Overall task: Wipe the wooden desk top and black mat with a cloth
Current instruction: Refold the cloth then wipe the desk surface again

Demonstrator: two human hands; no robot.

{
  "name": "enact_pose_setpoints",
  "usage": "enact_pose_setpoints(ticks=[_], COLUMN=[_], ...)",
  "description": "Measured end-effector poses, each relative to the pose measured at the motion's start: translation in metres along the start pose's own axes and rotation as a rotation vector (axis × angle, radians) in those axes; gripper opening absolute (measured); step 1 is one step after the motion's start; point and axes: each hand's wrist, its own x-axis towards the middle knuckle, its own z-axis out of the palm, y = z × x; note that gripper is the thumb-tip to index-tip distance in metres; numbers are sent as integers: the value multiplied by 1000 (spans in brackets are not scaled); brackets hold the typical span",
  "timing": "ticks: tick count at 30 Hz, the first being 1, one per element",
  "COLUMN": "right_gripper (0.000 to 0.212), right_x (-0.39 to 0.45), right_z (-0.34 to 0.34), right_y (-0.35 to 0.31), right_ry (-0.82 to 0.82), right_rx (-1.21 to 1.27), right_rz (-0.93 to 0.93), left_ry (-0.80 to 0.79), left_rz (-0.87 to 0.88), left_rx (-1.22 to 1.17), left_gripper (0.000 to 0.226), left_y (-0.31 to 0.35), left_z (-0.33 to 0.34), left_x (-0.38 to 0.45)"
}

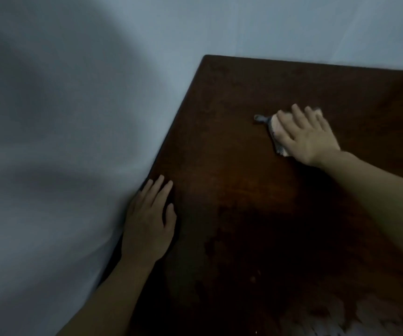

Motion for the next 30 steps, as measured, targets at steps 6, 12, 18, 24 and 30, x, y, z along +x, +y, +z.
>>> enact_pose_setpoints(ticks=[6,12,18,24,30], right_gripper=[66,65,68,65,67], right_x=[-32,-134,-88,-63,-135], right_z=[8,22,14,6,18], right_y=[-67,-77,52,89,46], right_ry=[-45,-52,-11,-64,-44], right_rx=[24,-20,6,64,19], right_rz=[-9,-464,-79,196,-258], left_ry=[25,-26,-176,-176,-232], left_rz=[31,127,125,131,97], left_rx=[62,131,-69,-156,-123], left_gripper=[51,51,49,49,52], left_y=[-5,19,103,177,200], left_z=[0,-9,10,40,62], left_x=[0,7,39,72,86])
